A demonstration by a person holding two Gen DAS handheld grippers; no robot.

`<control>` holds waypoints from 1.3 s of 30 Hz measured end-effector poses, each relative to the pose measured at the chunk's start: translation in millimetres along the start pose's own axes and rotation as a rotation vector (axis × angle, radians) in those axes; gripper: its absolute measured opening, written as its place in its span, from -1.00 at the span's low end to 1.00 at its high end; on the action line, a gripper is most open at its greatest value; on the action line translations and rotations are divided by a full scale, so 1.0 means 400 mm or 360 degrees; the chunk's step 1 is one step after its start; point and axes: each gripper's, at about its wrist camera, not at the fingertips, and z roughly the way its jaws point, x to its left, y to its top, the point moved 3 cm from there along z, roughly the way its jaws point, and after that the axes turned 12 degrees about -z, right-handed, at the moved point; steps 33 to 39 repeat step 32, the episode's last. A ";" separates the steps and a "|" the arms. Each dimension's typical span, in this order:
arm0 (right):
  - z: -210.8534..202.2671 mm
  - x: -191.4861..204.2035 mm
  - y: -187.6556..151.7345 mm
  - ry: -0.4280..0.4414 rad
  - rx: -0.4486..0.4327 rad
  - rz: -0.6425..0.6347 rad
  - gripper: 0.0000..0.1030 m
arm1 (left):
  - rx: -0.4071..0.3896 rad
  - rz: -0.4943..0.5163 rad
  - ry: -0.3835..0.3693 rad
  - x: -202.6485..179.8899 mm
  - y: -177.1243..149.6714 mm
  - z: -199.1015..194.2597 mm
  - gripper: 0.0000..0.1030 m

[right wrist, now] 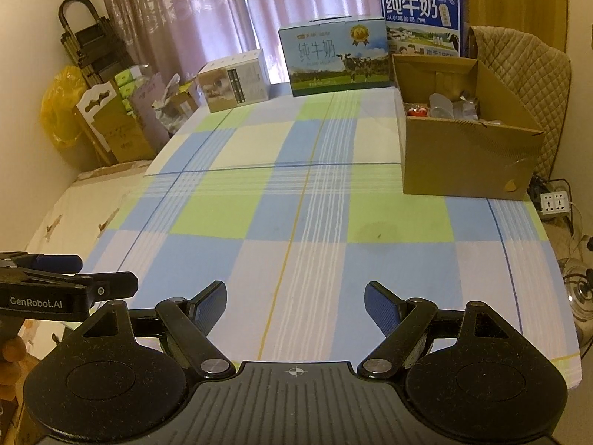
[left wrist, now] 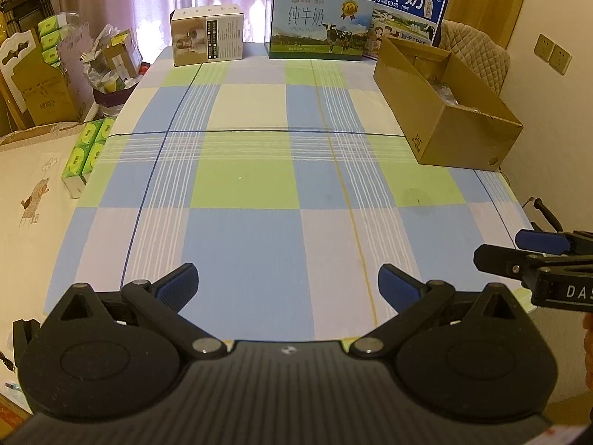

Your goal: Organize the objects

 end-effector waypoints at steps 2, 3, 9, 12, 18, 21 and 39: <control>0.001 0.000 -0.001 0.0003 0.0001 -0.0002 0.53 | 0.0002 -0.0002 0.0001 -0.001 -0.005 0.000 0.98; 0.001 0.001 -0.001 0.0004 0.0002 -0.0003 0.53 | 0.0003 -0.0002 0.0001 -0.001 -0.008 0.000 0.98; 0.004 0.002 -0.004 0.0007 0.0012 0.0000 0.53 | 0.0006 -0.0004 0.0002 -0.003 -0.016 0.001 0.98; 0.007 0.003 -0.003 0.0009 0.0017 0.0000 0.53 | 0.0006 -0.0005 0.0003 -0.003 -0.016 0.001 0.98; 0.017 0.006 -0.005 0.0017 0.0030 -0.0002 0.53 | 0.0012 -0.0007 0.0009 -0.003 -0.021 0.005 0.98; 0.021 0.008 -0.006 0.0021 0.0036 -0.0003 0.53 | 0.0016 -0.0010 0.0011 -0.002 -0.023 0.007 0.98; 0.034 0.009 -0.001 0.0016 0.0048 0.0001 0.53 | 0.0019 -0.0006 0.0003 0.003 -0.012 0.015 0.98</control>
